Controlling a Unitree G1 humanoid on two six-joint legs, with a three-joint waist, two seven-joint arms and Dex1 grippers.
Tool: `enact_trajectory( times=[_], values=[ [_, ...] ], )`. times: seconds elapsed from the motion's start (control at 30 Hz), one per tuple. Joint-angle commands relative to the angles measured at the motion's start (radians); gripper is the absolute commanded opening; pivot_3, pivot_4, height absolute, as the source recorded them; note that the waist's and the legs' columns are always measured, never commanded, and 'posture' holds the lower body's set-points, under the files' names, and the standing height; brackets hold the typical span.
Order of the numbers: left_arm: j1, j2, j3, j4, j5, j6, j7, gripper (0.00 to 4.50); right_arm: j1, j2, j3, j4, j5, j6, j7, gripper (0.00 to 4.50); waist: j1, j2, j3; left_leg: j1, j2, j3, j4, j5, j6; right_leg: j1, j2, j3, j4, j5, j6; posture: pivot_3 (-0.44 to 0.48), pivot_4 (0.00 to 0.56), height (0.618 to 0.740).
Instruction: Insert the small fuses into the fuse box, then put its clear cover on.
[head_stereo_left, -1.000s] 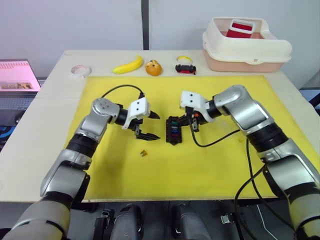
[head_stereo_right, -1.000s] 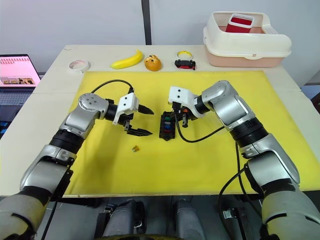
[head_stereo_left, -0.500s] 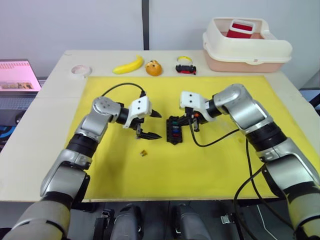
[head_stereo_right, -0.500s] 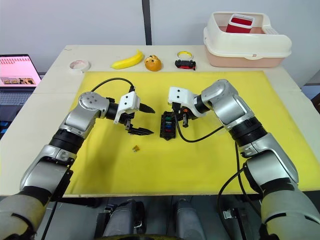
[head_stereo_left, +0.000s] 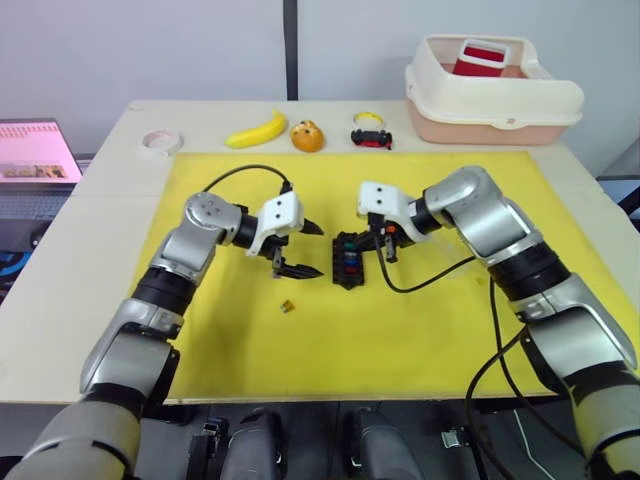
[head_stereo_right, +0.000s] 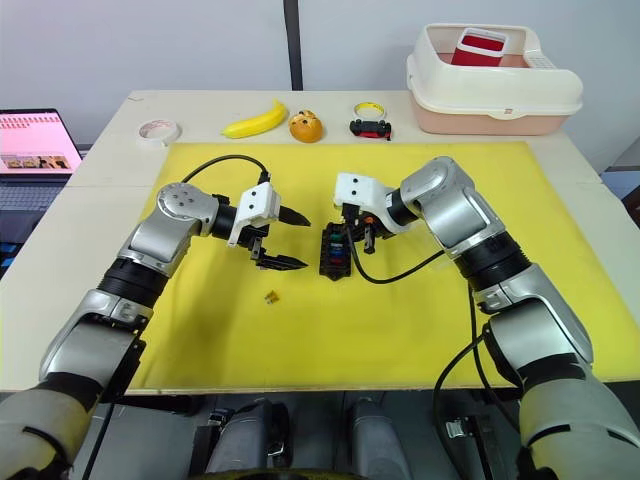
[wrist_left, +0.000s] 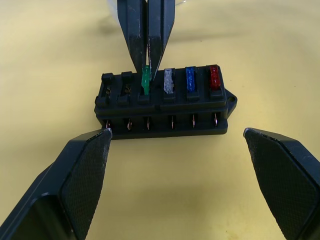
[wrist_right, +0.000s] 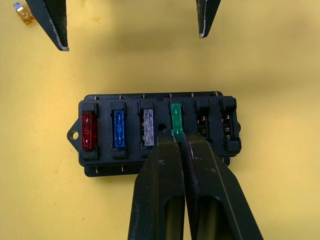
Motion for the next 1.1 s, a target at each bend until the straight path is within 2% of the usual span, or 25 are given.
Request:
enact_trajectory(
  times=[0.03, 0.97, 1.07, 1.1],
  values=[
    [-0.006, 0.005, 0.017, -0.030, -0.008, 0.000, -0.002, 4.44, -0.006, 0.000, -0.001, -0.004, -0.020, 0.011, -0.003, 0.00, 0.000, 0.000, 0.000, 0.000, 0.000, 0.000, 0.000, 0.000, 0.000, 0.000, 0.000, 0.000, 0.000, 0.000, 0.000, 0.000, 0.150, 0.739],
    [-0.002, 0.002, 0.016, -0.027, -0.008, 0.006, -0.002, 4.44, -0.024, 0.004, -0.018, -0.005, -0.024, 0.033, -0.008, 0.00, 0.000, 0.000, 0.000, 0.000, 0.000, 0.000, 0.000, 0.000, 0.000, 0.000, 0.000, 0.000, 0.000, 0.000, 0.000, 0.000, 0.150, 0.739],
    [0.003, 0.003, 0.014, -0.027, -0.006, 0.001, -0.003, 4.50, -0.022, 0.003, -0.019, -0.011, -0.021, 0.035, -0.005, 0.89, 0.000, 0.000, 0.000, 0.000, 0.000, 0.000, 0.000, 0.000, 0.000, 0.000, 0.000, 0.000, 0.000, 0.000, 0.000, 0.000, 0.150, 0.739],
    [0.002, 0.003, 0.013, -0.026, -0.007, 0.002, -0.005, 4.50, -0.023, 0.004, -0.021, -0.012, -0.018, 0.040, -0.004, 1.33, 0.000, 0.000, 0.000, 0.000, 0.000, 0.000, 0.000, 0.000, 0.000, 0.000, 0.000, 0.000, 0.000, 0.000, 0.000, 0.000, 0.150, 0.739]
  ],
)
